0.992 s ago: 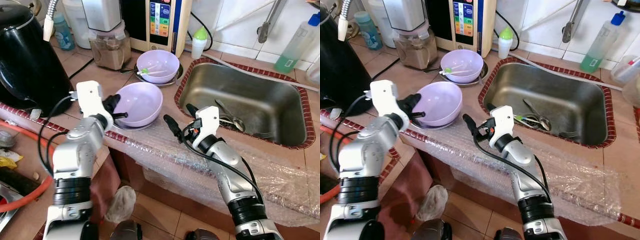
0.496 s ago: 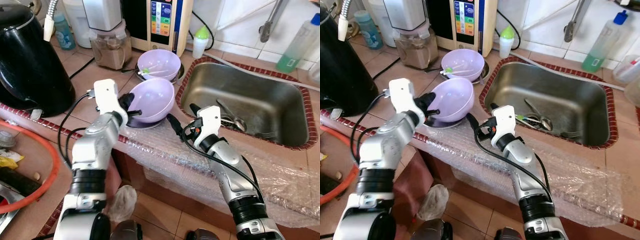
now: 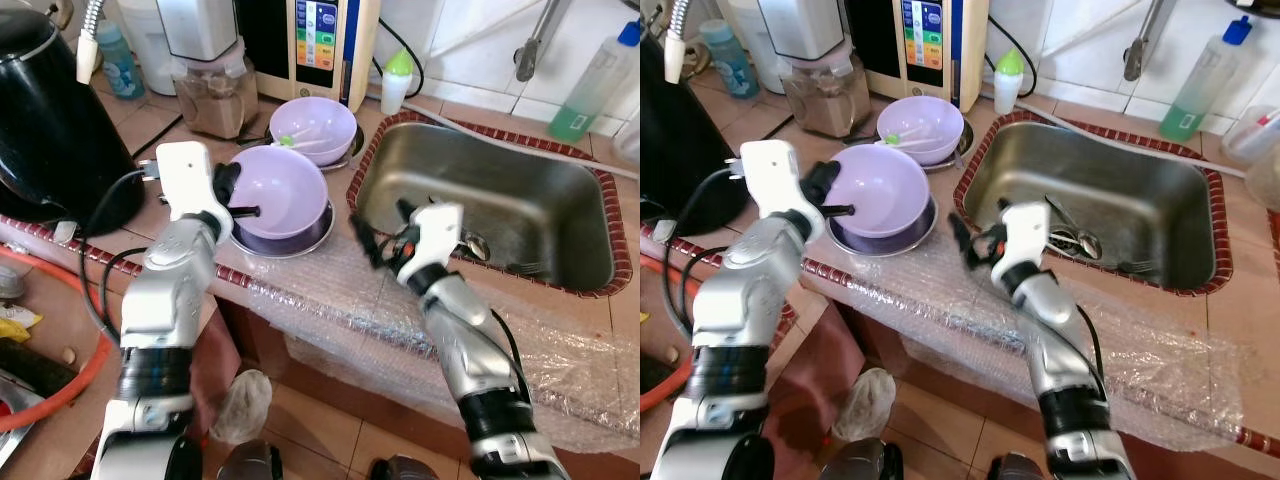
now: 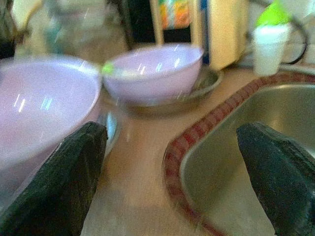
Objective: Kitchen organization
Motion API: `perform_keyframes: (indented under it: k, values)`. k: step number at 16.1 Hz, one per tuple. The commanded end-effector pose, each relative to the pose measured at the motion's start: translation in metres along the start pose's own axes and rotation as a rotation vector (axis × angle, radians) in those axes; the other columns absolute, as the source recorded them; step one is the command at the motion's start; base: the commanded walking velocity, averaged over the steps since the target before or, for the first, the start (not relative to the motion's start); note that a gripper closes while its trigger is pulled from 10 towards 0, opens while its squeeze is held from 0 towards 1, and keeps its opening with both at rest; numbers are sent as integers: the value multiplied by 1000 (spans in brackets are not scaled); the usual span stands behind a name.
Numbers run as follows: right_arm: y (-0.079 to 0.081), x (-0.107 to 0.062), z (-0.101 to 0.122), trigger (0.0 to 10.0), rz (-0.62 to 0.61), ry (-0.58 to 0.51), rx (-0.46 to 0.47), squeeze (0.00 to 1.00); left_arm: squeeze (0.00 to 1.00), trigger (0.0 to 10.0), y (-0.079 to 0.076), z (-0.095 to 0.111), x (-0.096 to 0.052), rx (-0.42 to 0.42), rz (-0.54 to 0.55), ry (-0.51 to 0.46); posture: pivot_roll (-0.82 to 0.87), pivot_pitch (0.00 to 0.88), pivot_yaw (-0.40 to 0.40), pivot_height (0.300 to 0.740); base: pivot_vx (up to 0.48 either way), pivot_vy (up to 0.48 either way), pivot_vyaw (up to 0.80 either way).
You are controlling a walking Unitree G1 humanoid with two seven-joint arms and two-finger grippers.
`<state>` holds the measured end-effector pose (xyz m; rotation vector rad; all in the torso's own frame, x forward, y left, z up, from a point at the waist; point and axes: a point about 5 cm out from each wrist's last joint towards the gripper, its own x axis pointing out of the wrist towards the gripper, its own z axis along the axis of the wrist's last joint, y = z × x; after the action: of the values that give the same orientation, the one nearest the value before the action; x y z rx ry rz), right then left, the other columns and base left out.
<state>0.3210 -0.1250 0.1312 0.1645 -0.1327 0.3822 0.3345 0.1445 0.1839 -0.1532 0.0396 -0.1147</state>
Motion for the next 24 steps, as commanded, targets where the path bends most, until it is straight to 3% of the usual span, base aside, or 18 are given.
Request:
perform_keyframes:
  k: [1, 4, 6, 13, 14, 15, 18, 21, 24]
  values:
    - [-8, 2, 6, 10000, -50, -14, 48, 0, 0, 0, -3, 7, -4, 29, -16, -45, 28, 28, 20, 740, 0, 0, 0]
    - [-3, 10, 15, 10000, -25, -50, 230, 0, 0, 0, -12, 17, -13, 73, -70, -169, 31, 26, 19, 740, 0, 0, 0]
    - [11, 16, 20, 10000, 46, -57, 323, 0, 0, 0, -27, 28, -13, 118, -143, -254, 33, 26, 19, 740, 0, 0, 0]
    - [34, 26, 31, 10000, 139, -68, 426, 0, 0, 0, -49, 38, -13, 216, -280, -356, 27, 27, 26, 740, 0, 0, 0]
    - [34, 28, 31, 0, 130, -49, 416, 0, 0, 0, -51, 42, -13, 201, -290, -381, 27, 27, 26, 740, 0, 0, 0]
    - [33, 30, 28, 0, 109, -2, 329, 0, 0, 0, -54, 43, -14, 207, -311, -392, 28, 26, 27, 740, 0, 0, 0]
    - [36, 38, 33, 0, 79, 38, 334, 0, 0, 0, -58, 43, -15, 244, -346, -415, 27, 27, 25, 740, 0, 0, 0]
    - [25, 41, 31, 0, -11, 75, 278, 0, 0, 0, -58, 43, -15, 269, -348, -428, 26, 28, 22, 740, 0, 0, 0]
    - [16, 41, 32, 0, -81, 84, 285, 0, 0, 0, -58, 43, -15, 299, -346, -442, 25, 27, 22, 740, 0, 0, 0]
